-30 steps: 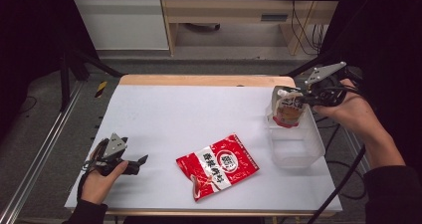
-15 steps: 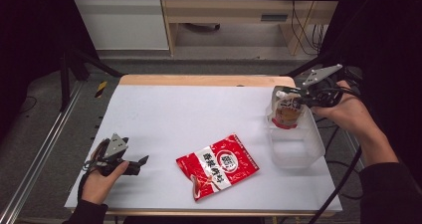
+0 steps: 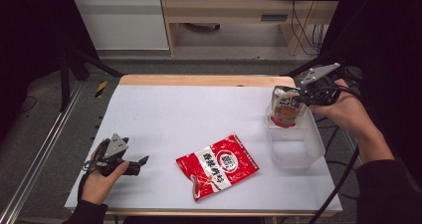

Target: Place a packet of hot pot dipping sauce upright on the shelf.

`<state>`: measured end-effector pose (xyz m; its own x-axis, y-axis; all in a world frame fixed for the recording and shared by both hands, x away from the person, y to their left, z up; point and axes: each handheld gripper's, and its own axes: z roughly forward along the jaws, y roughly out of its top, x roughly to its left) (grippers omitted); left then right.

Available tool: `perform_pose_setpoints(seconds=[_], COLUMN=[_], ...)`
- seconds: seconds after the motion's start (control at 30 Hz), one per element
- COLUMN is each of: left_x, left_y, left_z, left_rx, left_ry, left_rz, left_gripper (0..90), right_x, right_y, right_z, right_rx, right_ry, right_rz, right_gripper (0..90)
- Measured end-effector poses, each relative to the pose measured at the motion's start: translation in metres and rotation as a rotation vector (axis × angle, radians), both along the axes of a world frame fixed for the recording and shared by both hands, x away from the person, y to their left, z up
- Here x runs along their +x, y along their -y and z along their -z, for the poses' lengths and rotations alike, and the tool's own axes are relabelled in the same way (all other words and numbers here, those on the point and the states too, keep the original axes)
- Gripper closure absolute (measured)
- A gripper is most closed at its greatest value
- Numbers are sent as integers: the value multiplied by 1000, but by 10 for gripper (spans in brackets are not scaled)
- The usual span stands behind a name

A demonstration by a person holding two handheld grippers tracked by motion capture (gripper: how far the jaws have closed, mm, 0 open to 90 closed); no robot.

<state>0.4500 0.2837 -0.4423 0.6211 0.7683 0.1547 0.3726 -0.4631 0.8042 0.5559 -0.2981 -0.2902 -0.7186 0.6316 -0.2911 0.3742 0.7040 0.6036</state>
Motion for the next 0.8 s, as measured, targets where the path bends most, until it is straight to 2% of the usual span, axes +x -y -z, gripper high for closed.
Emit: perform_pose_setpoints(seconds=[0.1, 0.2, 0.5, 0.8], left_x=[0, 0, 0, 0], left_y=[-1, 0, 0, 0], left_z=[0, 0, 0, 0], left_rx=[-1, -1, 0, 4], left_ry=[0, 1, -1, -2], left_rz=[-1, 0, 1, 4], left_gripper=[45, 45, 45, 45], right_x=[1, 1, 1, 4], right_y=[0, -1, 0, 1], right_z=[0, 2, 10, 31], right_rx=[8, -8, -10, 6], right_ry=[-2, -10, -32, -58], right_rz=[4, -5, -14, 6], right_gripper=[875, 876, 876, 876])
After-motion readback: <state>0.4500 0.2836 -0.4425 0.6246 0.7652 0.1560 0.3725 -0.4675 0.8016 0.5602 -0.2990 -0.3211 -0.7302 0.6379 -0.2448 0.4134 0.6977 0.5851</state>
